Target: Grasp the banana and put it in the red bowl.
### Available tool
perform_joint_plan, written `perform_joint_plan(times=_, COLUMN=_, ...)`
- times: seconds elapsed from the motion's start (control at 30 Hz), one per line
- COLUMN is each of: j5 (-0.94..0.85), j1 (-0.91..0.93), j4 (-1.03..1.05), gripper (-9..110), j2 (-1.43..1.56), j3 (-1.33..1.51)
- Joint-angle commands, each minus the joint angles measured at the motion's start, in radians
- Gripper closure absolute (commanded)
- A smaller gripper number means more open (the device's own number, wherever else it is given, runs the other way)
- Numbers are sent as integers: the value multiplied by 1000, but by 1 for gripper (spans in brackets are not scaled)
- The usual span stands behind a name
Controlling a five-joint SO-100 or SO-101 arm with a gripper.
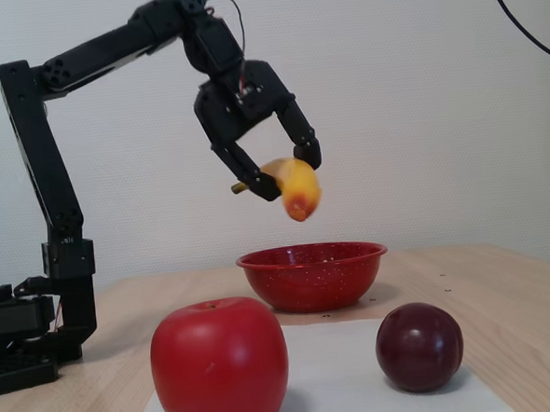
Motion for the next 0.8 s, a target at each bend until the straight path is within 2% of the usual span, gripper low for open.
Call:
perform_joint_plan(times=0.0, j5=54, j1=29, j4=-138, gripper=98, j2=72, j3=-21)
perform_joint_plan(times=0.2, j5=106, j1=63, j4=-222, gripper=87, j2=-28, j3=18)
perform_joint_plan(times=0.47, j5=137, j1=46, j4=-129, gripper=64, j2=-103, j3=35)
perform_joint_plan(times=0.6, j5=141, j1=34, j4=-114, gripper=62, j2=-110, j3=26)
perform_joint_plan(times=0.77, j5=121, j1=23, j4=-75, gripper=68, j2=-109, j3=-38)
